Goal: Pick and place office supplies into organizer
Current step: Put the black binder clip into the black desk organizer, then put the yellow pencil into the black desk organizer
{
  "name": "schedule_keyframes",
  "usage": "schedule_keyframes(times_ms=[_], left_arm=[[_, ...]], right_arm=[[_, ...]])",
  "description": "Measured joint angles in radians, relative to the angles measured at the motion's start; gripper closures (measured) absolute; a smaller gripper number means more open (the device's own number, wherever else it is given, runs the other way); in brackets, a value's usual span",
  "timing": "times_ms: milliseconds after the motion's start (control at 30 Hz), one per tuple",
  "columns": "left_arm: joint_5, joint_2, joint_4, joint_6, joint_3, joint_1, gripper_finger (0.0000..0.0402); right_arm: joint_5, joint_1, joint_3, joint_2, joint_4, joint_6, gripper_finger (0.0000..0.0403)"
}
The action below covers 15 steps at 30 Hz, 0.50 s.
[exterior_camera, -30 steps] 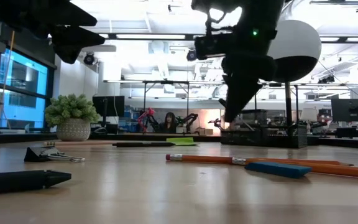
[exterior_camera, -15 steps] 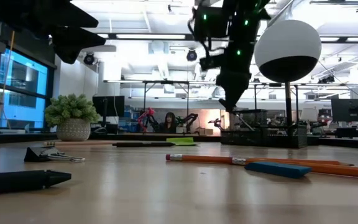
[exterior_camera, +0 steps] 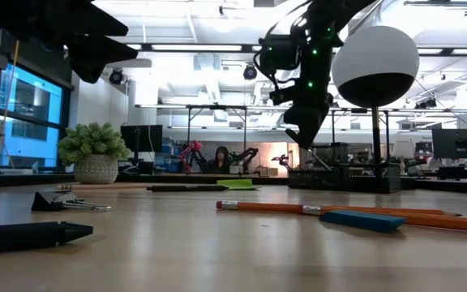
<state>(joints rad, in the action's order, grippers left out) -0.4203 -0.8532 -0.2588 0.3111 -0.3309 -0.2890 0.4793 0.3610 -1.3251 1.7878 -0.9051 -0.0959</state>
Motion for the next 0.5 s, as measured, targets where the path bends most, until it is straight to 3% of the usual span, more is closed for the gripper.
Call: schedule_keyframes(times_ms=[200,500], left_arm=[[0.000,0.000,0.000,0.000,0.000,0.000,0.0213],[0.000,0.000,0.000,0.000,0.000,0.000,0.0213]], right_arm=[[-0.001,0.002,0.000,0.000,0.009,0.003,0.0254],[0.030,0.001,-0.001,0.000,0.008,0.003,0.0203]])
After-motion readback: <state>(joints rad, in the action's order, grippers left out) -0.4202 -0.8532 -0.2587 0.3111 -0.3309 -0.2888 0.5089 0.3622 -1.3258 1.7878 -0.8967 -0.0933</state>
